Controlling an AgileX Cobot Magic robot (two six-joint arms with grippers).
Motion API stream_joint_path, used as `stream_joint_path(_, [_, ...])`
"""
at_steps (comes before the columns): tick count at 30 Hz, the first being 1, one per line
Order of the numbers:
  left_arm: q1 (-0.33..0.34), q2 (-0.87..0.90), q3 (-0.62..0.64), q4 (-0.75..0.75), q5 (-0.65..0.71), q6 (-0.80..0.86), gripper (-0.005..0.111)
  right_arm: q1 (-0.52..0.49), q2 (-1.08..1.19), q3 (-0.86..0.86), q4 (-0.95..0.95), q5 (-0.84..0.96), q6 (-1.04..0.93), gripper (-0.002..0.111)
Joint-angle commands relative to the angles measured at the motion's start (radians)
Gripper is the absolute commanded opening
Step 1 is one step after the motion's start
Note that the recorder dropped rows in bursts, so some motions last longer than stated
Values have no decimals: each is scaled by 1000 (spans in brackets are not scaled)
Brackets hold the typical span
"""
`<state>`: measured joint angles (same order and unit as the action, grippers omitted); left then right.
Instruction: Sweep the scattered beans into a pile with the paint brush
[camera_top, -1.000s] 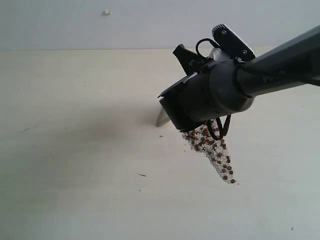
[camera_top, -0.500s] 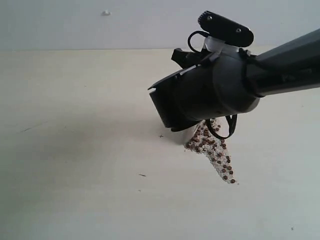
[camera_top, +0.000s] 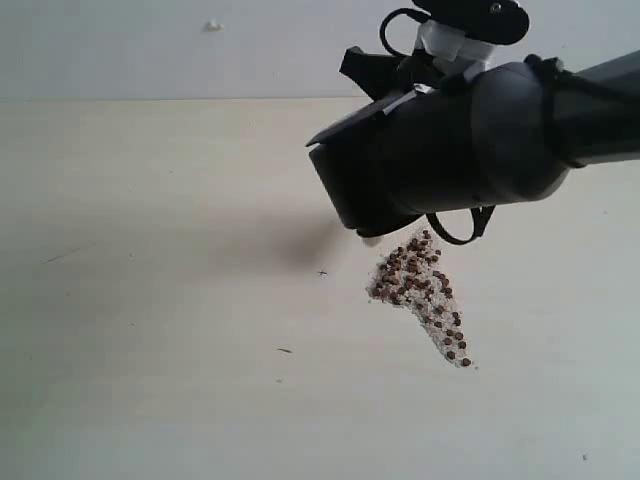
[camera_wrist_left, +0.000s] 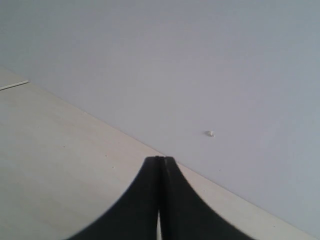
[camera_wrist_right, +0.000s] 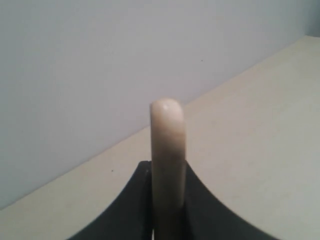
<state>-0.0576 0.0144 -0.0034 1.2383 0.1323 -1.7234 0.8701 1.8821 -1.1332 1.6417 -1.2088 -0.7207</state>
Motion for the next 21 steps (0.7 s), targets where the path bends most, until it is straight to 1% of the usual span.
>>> stream_joint_path(1, [1,-7,3,8,2,1,0,1,-46,0,-62,-12,-90,0])
stream_joint_path(3, [1,-7,3,8,2,1,0,1,-64,0,-95,-12,-163,0])
stream_joint_path(6, [1,-7,3,8,2,1,0,1,-92,0,-159,-12,-343,0])
stream_joint_path(7, [1,-7,3,8,2,1,0,1,-102,0,-169,-12,-427,0])
stream_joint_path(9, [1,-7,3,8,2,1,0,-5,-119,0,-174,-12,-534,0])
stream_joint_path(14, [1,-7,3,8,2,1,0,-54,-173,0,-115,167,-797,0])
stream_joint_path(21, [1,-7,3,8,2,1,0,-140,-216,0,-3,340,-1145,0])
